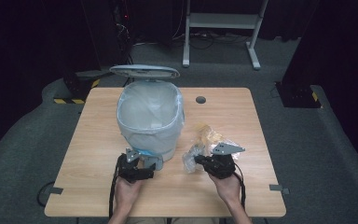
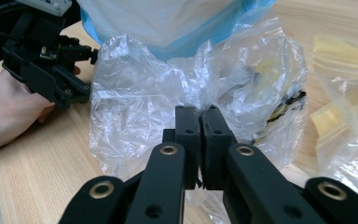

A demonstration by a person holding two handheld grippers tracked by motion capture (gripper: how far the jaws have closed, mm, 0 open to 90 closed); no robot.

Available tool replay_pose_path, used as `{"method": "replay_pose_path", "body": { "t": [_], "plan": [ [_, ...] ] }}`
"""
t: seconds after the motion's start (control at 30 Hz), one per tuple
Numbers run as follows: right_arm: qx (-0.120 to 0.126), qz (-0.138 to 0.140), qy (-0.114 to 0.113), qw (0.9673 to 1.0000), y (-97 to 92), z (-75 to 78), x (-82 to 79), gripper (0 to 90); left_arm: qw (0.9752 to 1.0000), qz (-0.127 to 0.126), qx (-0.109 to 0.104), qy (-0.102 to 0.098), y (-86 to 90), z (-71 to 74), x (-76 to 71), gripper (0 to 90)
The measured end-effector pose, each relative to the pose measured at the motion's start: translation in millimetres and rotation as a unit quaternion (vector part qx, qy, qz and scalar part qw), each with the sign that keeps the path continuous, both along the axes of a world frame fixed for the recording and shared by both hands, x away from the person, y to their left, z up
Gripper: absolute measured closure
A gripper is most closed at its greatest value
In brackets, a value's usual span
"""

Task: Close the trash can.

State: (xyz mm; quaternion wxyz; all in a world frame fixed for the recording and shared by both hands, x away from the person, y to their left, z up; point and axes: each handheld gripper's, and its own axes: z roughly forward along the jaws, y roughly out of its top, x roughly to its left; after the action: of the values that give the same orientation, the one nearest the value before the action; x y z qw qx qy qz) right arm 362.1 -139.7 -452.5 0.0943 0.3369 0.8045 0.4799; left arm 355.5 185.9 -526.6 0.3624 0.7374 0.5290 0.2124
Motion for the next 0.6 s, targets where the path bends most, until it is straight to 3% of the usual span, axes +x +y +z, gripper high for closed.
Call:
{"method": "replay_pose_path", "body": {
  "t": [0.6],
  "plan": [
    [0.008, 0.004, -0.012, 0.9999, -4.3, 15.9, -1.3, 87.6, 1.0000, 0.000, -0.002, 0.000, 0.3, 0.0, -0.1, 4.2]
  ]
}}
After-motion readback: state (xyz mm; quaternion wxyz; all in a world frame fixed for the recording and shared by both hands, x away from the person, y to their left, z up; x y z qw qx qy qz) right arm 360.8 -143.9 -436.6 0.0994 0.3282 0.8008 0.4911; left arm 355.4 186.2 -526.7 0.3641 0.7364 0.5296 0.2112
